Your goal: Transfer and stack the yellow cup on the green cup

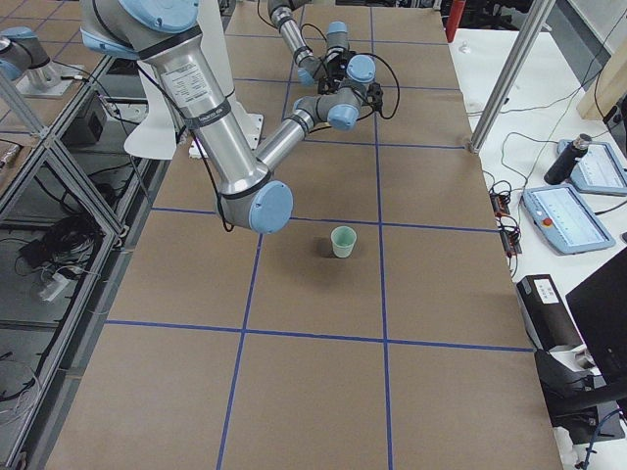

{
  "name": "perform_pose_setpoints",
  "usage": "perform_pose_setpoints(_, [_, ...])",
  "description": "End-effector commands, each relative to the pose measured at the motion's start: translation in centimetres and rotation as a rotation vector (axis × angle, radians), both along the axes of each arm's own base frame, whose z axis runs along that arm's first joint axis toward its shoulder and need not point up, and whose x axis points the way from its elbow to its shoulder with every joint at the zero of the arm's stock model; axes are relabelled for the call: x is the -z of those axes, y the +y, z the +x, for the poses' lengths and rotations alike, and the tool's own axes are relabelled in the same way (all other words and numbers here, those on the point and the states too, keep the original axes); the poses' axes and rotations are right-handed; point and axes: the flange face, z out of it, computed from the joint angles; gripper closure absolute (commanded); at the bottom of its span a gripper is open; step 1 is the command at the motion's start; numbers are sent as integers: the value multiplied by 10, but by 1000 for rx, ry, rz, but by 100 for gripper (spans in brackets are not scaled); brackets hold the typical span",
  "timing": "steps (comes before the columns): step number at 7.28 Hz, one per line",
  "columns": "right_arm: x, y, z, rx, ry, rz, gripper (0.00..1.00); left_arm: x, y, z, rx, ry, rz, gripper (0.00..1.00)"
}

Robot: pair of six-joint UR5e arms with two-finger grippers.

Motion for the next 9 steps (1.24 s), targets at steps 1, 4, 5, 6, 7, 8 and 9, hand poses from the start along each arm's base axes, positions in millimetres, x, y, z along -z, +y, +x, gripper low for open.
perform_pose_setpoints(1, [-8,0,2,-3,8,-8,100,0,-2,0,10,4,-27,0])
perform_pose_setpoints(4, [-29,-3,15,-19,29,-26,100,-2,-4,-2,12,3,-43,0])
perform_pose_setpoints(5, [-32,-19,37,-58,34,-34,100,-4,-5,-3,13,2,-45,0])
perform_pose_setpoints(6, [-44,-37,64,-115,51,-44,100,-5,-6,-3,21,0,-56,0])
perform_pose_setpoints(7, [-51,-55,92,-174,63,-46,100,-7,-11,-5,42,-7,-71,0])
perform_pose_setpoints(8, [-62,-72,117,-251,88,-40,100,-13,-17,-6,84,-15,-95,0])
perform_pose_setpoints(9, [-77,-83,136,-316,130,-44,100,-18,-24,-6,110,-52,-123,0])
